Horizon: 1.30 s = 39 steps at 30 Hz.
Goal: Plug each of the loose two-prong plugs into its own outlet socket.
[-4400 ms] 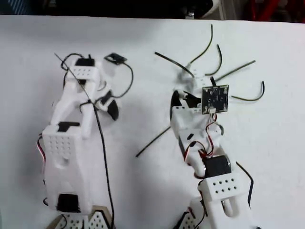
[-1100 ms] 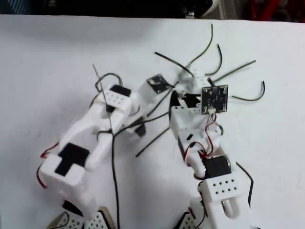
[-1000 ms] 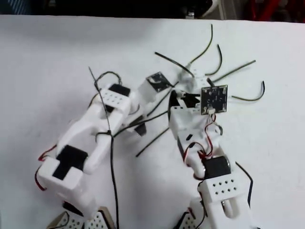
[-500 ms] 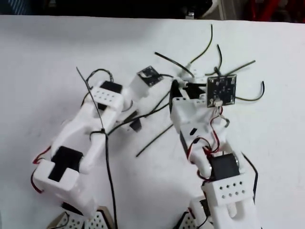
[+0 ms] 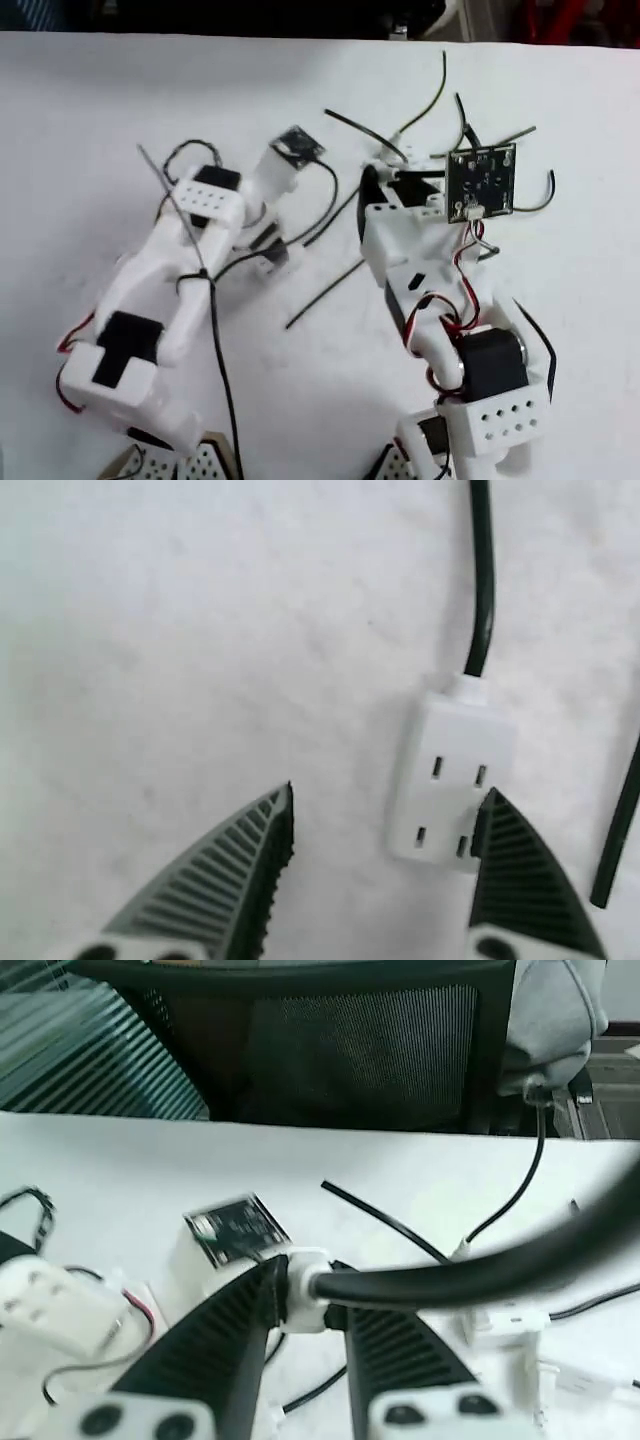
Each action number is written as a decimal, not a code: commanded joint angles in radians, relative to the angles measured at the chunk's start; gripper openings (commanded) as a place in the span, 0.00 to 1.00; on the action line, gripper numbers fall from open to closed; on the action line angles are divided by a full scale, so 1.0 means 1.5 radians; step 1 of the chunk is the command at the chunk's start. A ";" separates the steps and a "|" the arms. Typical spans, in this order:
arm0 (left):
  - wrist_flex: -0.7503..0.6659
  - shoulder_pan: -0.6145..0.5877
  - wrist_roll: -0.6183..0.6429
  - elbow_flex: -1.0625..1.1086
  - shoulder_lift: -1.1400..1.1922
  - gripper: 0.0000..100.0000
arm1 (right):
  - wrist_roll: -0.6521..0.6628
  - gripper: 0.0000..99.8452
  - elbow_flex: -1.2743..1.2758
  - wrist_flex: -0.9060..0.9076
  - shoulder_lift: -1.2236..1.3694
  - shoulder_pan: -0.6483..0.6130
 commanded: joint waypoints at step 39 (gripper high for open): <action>-0.159 -0.380 0.159 0.610 -0.747 0.29 | 0.139 0.02 0.143 -0.293 0.392 -0.261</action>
